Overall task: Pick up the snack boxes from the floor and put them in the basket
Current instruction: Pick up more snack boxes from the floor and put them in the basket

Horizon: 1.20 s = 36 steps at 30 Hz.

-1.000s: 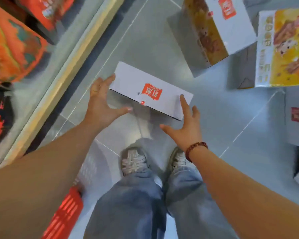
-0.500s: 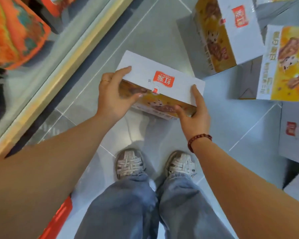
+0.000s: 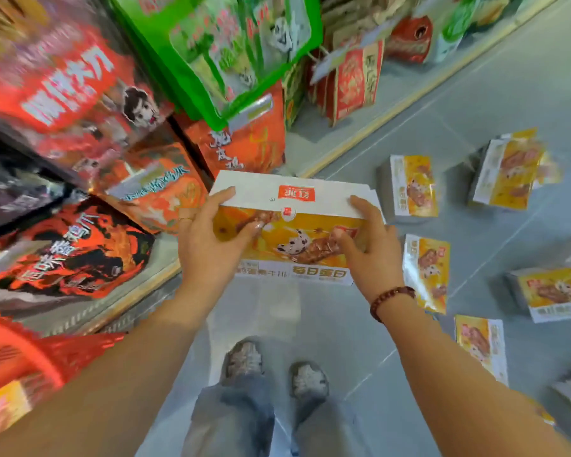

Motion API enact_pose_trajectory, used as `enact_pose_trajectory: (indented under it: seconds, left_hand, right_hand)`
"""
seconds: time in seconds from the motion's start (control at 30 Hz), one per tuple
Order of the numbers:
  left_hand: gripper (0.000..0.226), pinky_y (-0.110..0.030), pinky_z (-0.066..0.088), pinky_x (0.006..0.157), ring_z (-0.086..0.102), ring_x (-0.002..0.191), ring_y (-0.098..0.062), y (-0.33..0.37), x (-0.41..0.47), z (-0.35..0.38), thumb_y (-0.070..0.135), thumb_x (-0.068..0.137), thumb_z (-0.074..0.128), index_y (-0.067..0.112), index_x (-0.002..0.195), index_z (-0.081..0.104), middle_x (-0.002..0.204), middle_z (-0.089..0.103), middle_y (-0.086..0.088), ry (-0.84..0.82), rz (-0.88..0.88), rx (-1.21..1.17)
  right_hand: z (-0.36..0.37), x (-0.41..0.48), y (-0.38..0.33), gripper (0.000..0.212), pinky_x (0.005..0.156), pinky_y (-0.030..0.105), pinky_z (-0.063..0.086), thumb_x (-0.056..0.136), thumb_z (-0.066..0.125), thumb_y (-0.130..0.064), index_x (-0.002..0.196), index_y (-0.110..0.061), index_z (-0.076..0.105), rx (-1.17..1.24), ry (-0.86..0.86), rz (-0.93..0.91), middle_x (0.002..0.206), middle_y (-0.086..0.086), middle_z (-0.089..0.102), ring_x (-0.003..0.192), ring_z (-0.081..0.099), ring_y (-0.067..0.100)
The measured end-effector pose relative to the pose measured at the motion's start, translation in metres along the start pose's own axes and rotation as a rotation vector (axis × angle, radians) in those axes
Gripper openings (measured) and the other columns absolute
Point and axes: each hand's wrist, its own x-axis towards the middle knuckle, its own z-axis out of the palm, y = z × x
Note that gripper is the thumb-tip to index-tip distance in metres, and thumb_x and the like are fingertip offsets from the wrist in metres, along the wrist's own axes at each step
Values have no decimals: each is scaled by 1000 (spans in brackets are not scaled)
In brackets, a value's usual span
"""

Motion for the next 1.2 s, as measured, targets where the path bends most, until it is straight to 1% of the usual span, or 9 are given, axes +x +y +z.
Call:
enact_pose_trajectory:
  seconds: [0.07, 0.17, 0.27, 0.43, 0.53, 0.7, 0.87, 1.0, 1.2]
  left_hand:
    - [58, -16, 37, 89, 44, 105, -11, 38, -15, -42, 47, 67, 76, 41, 119, 52, 115, 51, -6, 71, 13, 26]
    - [64, -18, 26, 78, 38, 98, -13, 86, -41, -106, 40, 68, 78, 35, 125, 50, 103, 49, -7, 182, 45, 106]
    - [67, -28, 31, 81, 41, 100, -20, 121, -72, -170, 45, 67, 74, 37, 127, 45, 103, 52, -6, 297, 68, 192]
    - [64, -40, 40, 85, 49, 99, -27, 135, -131, -266, 53, 64, 64, 34, 123, 50, 105, 57, -5, 548, -21, 228]
    - [66, -36, 35, 87, 51, 99, -31, 121, -162, -317, 55, 63, 59, 32, 125, 54, 103, 59, -9, 651, -127, 289]
    - [80, -40, 37, 93, 46, 108, -37, 76, -216, -394, 50, 60, 75, 27, 133, 50, 121, 54, -20, 772, -308, 420]
    - [89, -45, 46, 83, 46, 106, -39, 10, -260, -440, 46, 60, 81, 33, 138, 40, 122, 53, -20, 826, -511, 524]
    - [83, -43, 50, 82, 32, 125, -30, -25, -283, -447, 59, 69, 68, 46, 140, 27, 138, 40, -9, 839, -818, 421]
    - [85, -41, 48, 86, 32, 122, -30, -71, -305, -417, 56, 67, 70, 40, 140, 31, 133, 41, -9, 905, -1039, 286]
  right_hand:
    - [-26, -9, -49, 46, 67, 24, 33, 89, 57, -33, 133, -36, 42, -40, -17, -74, 96, 2, 46, 85, 42, 12]
    - [-53, -26, -118, 46, 67, 29, 35, 90, 53, -41, 133, -40, 40, -85, -55, -182, 93, 4, 49, 86, 47, 21]
    - [-64, -51, -178, 45, 69, 37, 44, 89, 51, -47, 131, -37, 39, -147, -20, -344, 92, 10, 60, 88, 56, 30]
    - [-48, -108, -266, 43, 54, 33, 32, 90, 52, -44, 126, -23, 42, -120, -23, -597, 71, 6, 59, 72, 58, 32]
    - [-13, -136, -313, 44, 57, 37, 41, 88, 54, -43, 126, -23, 43, -120, -110, -708, 72, 9, 62, 76, 59, 33]
    - [69, -189, -379, 60, 63, 38, 47, 78, 60, -54, 128, -28, 40, -181, -344, -875, 80, 7, 65, 83, 59, 33]
    - [154, -245, -410, 70, 68, 38, 45, 72, 63, -58, 128, -27, 36, -263, -541, -1022, 90, 7, 65, 92, 58, 32]
    - [211, -276, -412, 80, 75, 37, 49, 68, 71, -53, 134, -27, 33, -366, -688, -1106, 98, 7, 64, 96, 58, 31]
    - [268, -297, -402, 92, 84, 38, 49, 72, 76, -43, 145, -29, 22, -553, -964, -1197, 120, 12, 56, 113, 50, 30]
